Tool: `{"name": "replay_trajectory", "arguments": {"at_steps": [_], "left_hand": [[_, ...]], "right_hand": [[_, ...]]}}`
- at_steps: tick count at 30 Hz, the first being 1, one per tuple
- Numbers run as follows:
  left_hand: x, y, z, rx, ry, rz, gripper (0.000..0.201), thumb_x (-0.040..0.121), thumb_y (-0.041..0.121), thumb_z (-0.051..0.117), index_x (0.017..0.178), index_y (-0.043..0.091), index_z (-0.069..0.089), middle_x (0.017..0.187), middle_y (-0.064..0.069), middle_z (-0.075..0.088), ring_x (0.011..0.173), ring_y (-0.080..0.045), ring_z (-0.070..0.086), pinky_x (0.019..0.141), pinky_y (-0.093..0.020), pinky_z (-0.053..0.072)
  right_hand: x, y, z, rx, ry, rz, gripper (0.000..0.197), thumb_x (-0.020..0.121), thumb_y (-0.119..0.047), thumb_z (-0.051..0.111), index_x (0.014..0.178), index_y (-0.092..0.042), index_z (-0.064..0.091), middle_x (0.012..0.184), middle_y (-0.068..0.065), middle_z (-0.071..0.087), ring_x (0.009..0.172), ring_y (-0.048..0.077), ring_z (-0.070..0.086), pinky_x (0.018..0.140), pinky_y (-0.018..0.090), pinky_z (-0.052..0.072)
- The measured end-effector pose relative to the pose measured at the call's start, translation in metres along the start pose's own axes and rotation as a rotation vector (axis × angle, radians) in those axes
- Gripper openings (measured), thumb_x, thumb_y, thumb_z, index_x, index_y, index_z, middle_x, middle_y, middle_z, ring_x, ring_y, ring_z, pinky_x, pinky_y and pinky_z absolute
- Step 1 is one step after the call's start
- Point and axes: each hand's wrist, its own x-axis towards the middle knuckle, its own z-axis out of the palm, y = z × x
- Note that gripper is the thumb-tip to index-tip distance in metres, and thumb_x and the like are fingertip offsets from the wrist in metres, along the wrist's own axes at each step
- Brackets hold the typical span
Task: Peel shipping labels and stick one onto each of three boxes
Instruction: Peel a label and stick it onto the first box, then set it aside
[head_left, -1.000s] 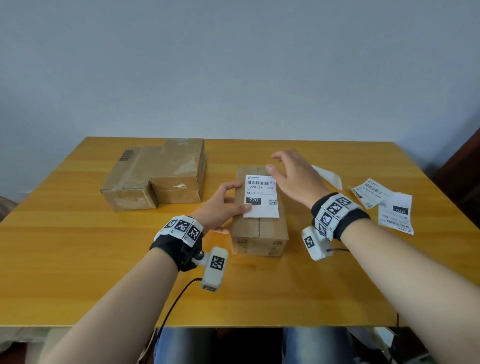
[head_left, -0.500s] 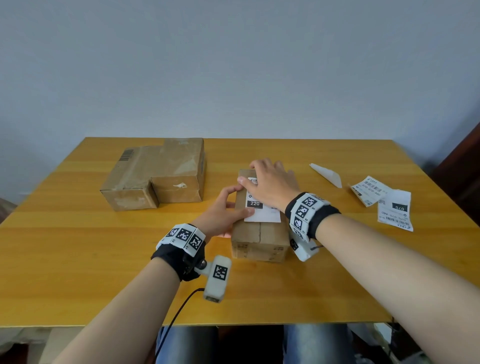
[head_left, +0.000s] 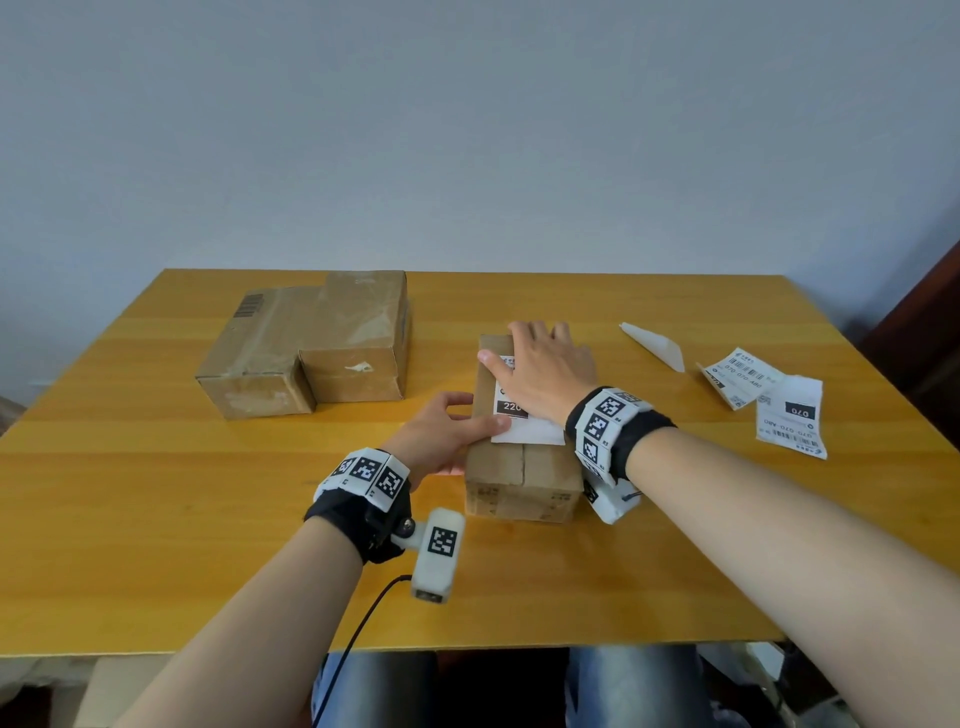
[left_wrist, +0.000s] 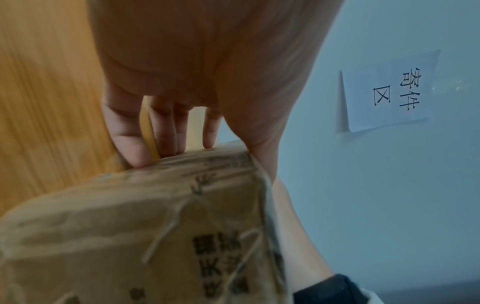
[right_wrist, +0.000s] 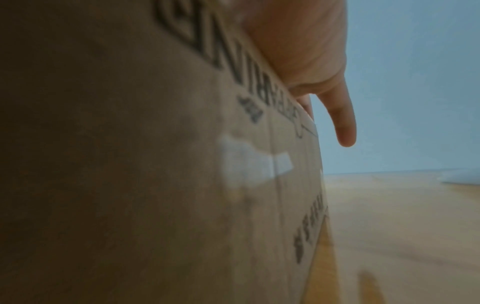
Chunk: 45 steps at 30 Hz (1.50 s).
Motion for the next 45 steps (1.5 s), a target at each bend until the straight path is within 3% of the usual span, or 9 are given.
{"name": "replay_trajectory", "arguments": {"at_steps": [5,11,16,20,24,28,32,35,45], "left_hand": [[0.002,-0.002,-0.001,-0.011,-0.001,-0.008,0.07,0.082,0.03,0.086,0.139,0.02,0.046,0.121,-0.007,0.069,0.087,-0.015,0.075,0.058,-0.027,0.06],[0.008,-0.004,-0.004,0.002,-0.023,-0.034,0.073,0.08,0.032,0.088,0.139,0.021,0.046,0.119,-0.005,0.071,0.092,-0.017,0.076,0.072,-0.035,0.064],[0.009,0.003,-0.008,0.034,-0.061,-0.096,0.072,0.079,0.032,0.088,0.137,0.021,0.047,0.118,-0.005,0.072,0.087,-0.015,0.076,0.063,-0.032,0.062],[0.014,0.007,-0.012,0.112,-0.076,-0.13,0.074,0.073,0.039,0.091,0.133,0.027,0.049,0.119,-0.003,0.073,0.104,-0.021,0.074,0.087,-0.047,0.063],[0.017,0.009,-0.015,0.134,-0.094,-0.148,0.075,0.071,0.038,0.093,0.131,0.028,0.049,0.123,-0.004,0.072,0.11,-0.023,0.071,0.094,-0.053,0.06],[0.019,0.008,-0.016,0.132,-0.095,-0.153,0.074,0.07,0.038,0.093,0.13,0.029,0.05,0.123,-0.004,0.072,0.111,-0.023,0.071,0.092,-0.052,0.06],[0.019,0.007,-0.015,0.105,-0.1,-0.151,0.074,0.071,0.036,0.092,0.131,0.028,0.049,0.122,-0.003,0.073,0.108,-0.022,0.072,0.088,-0.048,0.063],[0.017,0.008,-0.013,0.07,-0.106,-0.147,0.071,0.076,0.03,0.09,0.133,0.025,0.048,0.121,-0.003,0.073,0.102,-0.018,0.073,0.074,-0.038,0.064],[0.021,0.004,-0.01,0.041,-0.111,-0.119,0.073,0.077,0.027,0.089,0.135,0.023,0.044,0.122,-0.003,0.069,0.096,-0.017,0.074,0.068,-0.035,0.063]], "right_hand": [[0.008,0.003,0.002,0.023,0.007,0.009,0.068,0.1,-0.072,0.026,0.135,-0.019,0.052,0.137,0.004,0.056,0.131,0.032,0.043,0.076,0.043,0.046],[0.018,0.004,0.001,-0.004,0.016,0.008,0.061,0.102,-0.068,0.024,0.128,-0.021,0.053,0.128,0.003,0.061,0.129,0.033,0.044,0.071,0.039,0.042],[0.025,0.006,0.001,-0.006,0.012,0.018,0.06,0.104,-0.064,0.023,0.123,-0.021,0.06,0.126,0.003,0.064,0.131,0.034,0.045,0.075,0.041,0.042],[0.03,0.008,0.001,-0.017,0.023,0.012,0.059,0.104,-0.062,0.023,0.11,-0.02,0.065,0.118,0.004,0.066,0.126,0.034,0.048,0.074,0.041,0.043],[0.036,0.012,0.004,-0.016,0.055,-0.018,0.058,0.105,-0.06,0.022,0.091,-0.02,0.062,0.102,0.004,0.065,0.117,0.035,0.053,0.077,0.043,0.048],[0.047,0.018,0.01,-0.001,0.078,-0.031,0.067,0.105,-0.061,0.023,0.065,-0.017,0.055,0.07,-0.001,0.056,0.099,0.037,0.061,0.07,0.04,0.049],[0.055,0.02,0.013,0.014,0.079,-0.041,0.072,0.104,-0.062,0.024,0.064,-0.013,0.058,0.065,0.002,0.06,0.077,0.033,0.063,0.066,0.038,0.05],[0.059,0.022,0.009,0.016,0.081,-0.061,0.069,0.106,-0.059,0.027,0.064,-0.012,0.056,0.06,0.002,0.058,0.06,0.026,0.059,0.058,0.034,0.044],[0.072,0.029,0.008,0.12,0.08,-0.052,0.05,0.103,-0.037,0.038,0.059,-0.014,0.04,0.054,0.003,0.04,0.05,0.026,0.04,0.052,0.031,0.033]]}}
